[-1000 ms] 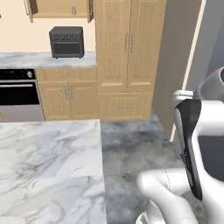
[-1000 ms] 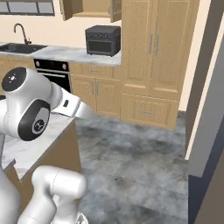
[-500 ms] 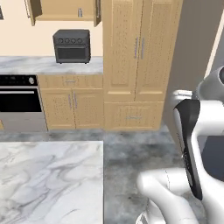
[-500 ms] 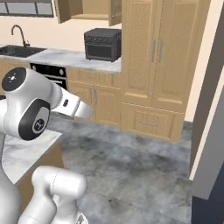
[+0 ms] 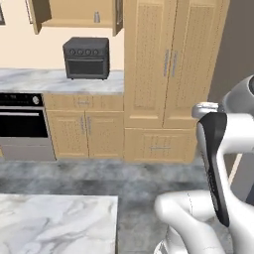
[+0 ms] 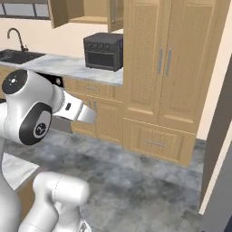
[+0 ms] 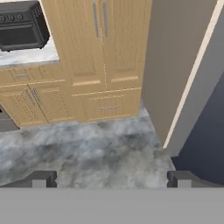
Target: Move the mayonnaise and shaker from the cabinet to the dining counter.
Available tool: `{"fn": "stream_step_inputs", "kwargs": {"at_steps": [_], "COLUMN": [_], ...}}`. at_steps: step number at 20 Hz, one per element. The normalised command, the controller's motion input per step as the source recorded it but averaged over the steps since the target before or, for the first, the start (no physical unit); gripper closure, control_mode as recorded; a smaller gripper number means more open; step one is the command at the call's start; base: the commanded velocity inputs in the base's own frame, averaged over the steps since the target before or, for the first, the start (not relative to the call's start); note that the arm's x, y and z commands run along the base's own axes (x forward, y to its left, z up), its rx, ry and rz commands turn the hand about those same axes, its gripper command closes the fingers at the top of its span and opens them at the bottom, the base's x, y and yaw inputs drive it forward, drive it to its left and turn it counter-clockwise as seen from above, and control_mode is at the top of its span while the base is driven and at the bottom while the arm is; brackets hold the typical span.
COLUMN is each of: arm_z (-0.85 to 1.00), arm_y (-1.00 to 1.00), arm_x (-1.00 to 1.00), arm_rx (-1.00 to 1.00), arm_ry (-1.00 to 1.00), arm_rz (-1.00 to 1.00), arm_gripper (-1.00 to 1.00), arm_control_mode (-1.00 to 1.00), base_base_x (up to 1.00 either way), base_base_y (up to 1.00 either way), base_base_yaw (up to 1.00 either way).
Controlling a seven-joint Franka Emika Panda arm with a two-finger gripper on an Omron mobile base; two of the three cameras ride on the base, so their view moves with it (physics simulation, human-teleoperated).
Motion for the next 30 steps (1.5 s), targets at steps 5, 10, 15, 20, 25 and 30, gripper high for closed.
{"fn": "stream_step_inputs", "kwargs": {"at_steps": [5, 10, 15, 20, 25, 30], "arm_z": [0.0, 0.0, 0.0, 0.0, 0.0, 0.0], "arm_y": [0.0, 0.0, 0.0, 0.0, 0.0, 0.0], "arm_x": [0.0, 0.0, 0.0, 0.0, 0.0, 0.0], "arm_rx": [0.0, 0.0, 0.0, 0.0, 0.0, 0.0], "arm_ry": [0.0, 0.0, 0.0, 0.0, 0.0, 0.0], "arm_rz": [0.0, 0.0, 0.0, 0.0, 0.0, 0.0], "arm_gripper": [-1.0, -1.0, -1.0, -1.0, -1.0, -1.0], "arm_control_mode": [1.0, 1.0, 1.0, 1.0, 1.0, 1.0], "base_base_x": [0.78, 0.77, 0.73, 0.69, 0.62, 0.51], "base_base_y": [-0.31, -0.31, -0.27, -0.22, -0.09, 0.0], "base_base_yaw": [0.16, 0.21, 0.29, 0.37, 0.54, 0.7]}}
